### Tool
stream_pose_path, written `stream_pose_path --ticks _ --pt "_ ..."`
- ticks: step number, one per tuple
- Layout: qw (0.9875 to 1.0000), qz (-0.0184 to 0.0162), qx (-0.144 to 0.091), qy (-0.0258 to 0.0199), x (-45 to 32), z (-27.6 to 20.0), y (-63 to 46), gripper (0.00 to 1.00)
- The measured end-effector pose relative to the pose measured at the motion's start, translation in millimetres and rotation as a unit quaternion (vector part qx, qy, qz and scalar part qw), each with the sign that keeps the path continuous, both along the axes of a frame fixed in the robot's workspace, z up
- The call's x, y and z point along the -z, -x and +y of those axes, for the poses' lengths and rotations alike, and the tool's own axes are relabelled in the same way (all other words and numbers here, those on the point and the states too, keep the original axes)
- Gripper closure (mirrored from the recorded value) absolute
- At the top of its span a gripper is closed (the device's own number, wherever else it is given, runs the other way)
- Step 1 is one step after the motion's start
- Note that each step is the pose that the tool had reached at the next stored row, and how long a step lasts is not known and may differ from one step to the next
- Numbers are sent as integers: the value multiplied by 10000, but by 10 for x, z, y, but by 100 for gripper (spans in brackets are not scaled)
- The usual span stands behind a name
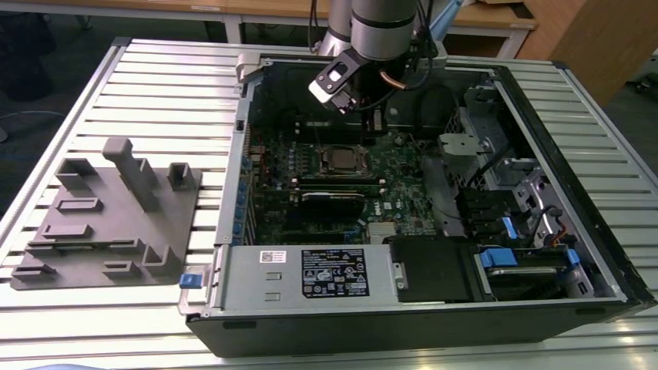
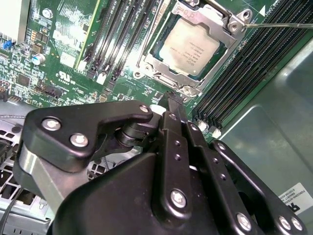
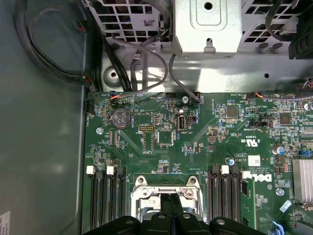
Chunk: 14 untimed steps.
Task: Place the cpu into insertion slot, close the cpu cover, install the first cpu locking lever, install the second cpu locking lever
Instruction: 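Close the cpu cover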
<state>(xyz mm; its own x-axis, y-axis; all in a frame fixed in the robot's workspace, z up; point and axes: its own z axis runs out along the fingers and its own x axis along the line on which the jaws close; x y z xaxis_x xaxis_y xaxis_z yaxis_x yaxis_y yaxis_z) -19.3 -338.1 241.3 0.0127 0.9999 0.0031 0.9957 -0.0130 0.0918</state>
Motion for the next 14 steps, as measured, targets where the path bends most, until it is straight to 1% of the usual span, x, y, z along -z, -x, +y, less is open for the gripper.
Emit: stream_pose_path --ticks 2,5,14 --pt "10000 13 -1 0 2 0 -1 89" --pt "10000 23 -1 0 2 0 1 89" --pt "10000 24 0 0 7 0 41 89"
